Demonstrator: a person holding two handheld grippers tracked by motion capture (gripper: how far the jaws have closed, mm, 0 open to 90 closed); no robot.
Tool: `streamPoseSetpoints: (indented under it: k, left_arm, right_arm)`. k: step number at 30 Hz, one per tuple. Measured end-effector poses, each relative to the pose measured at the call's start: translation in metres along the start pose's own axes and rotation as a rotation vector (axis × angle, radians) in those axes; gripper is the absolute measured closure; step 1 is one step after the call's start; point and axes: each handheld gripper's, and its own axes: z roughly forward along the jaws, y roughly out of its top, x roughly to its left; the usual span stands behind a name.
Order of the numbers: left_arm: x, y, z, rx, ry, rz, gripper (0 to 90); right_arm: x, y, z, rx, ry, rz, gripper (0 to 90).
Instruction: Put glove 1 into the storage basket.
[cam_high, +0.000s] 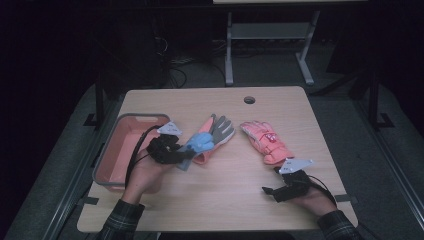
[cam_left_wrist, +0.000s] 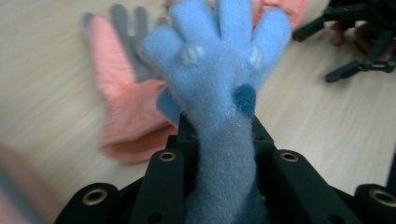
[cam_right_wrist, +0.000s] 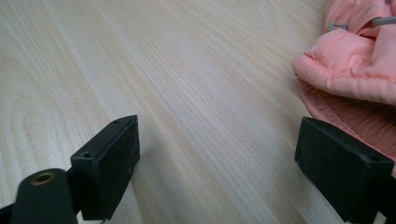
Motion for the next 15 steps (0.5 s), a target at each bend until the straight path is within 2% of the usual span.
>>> streamPoseSetpoints:
  k: [7, 15]
  left_arm:
    - [0.024, -0.007, -0.024, -0.03, 0.071, -0.048, 73.0]
    - [0.049, -0.017, -0.037, -0.036, 0.143, -0.097, 73.0]
  right_arm:
    - [0.0, 0.0, 0.0, 0.0, 0.0, 0.001, 13.4]
    - [0.0, 0.0, 0.0, 0.001, 0.0, 0.0, 13.4]
